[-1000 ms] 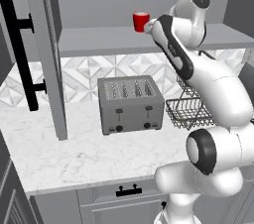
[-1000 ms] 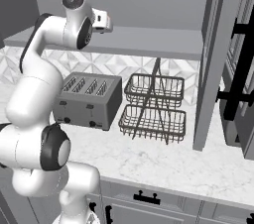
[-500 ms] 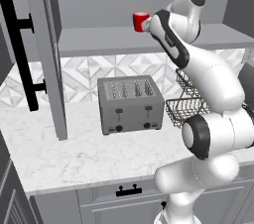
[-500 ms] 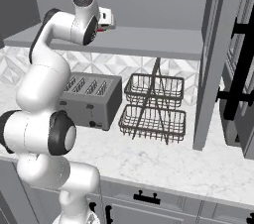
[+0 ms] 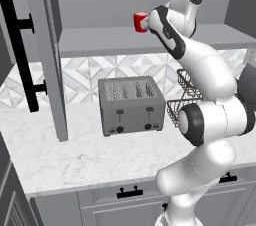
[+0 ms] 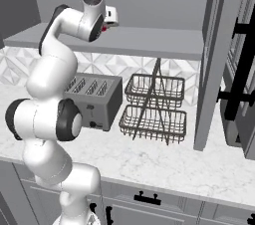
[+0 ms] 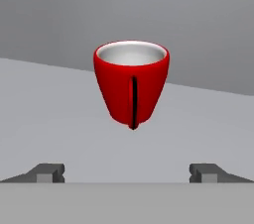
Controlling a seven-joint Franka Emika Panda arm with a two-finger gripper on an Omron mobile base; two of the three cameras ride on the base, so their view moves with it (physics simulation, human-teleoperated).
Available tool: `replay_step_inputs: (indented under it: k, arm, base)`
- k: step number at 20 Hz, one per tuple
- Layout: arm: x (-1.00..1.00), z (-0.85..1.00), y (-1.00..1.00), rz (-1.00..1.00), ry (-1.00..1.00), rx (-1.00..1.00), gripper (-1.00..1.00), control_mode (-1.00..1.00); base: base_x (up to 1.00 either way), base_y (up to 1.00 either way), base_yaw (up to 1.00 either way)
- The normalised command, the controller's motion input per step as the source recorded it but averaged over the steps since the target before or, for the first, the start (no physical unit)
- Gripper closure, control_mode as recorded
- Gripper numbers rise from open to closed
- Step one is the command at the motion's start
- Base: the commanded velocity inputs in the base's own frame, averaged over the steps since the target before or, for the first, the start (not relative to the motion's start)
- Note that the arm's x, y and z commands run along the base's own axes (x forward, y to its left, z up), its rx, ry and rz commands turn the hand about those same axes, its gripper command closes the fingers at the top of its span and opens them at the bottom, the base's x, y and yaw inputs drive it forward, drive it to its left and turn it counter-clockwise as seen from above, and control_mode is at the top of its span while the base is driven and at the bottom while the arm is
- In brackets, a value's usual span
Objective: Gather all objects into one cabinet and sort the glasses and bowls to opposite sides.
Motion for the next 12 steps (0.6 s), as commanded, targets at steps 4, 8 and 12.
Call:
replay_step_inputs:
  k: [4, 8, 12]
  arm:
    - [0.38, 0.0, 0.0, 0.01, 0.0, 0.0, -1.0, -1.0]
    - [0.36, 0.0, 0.01, 0.0, 0.0, 0.0, -1.0, -1.0]
    - [0.35, 0.0, 0.07, 0.0, 0.0, 0.0, -1.0, -1.0]
  base:
    - [0.0, 0.0, 0.0]
    - [0.0, 0.0, 0.0]
    - [0.0, 0.0, 0.0]
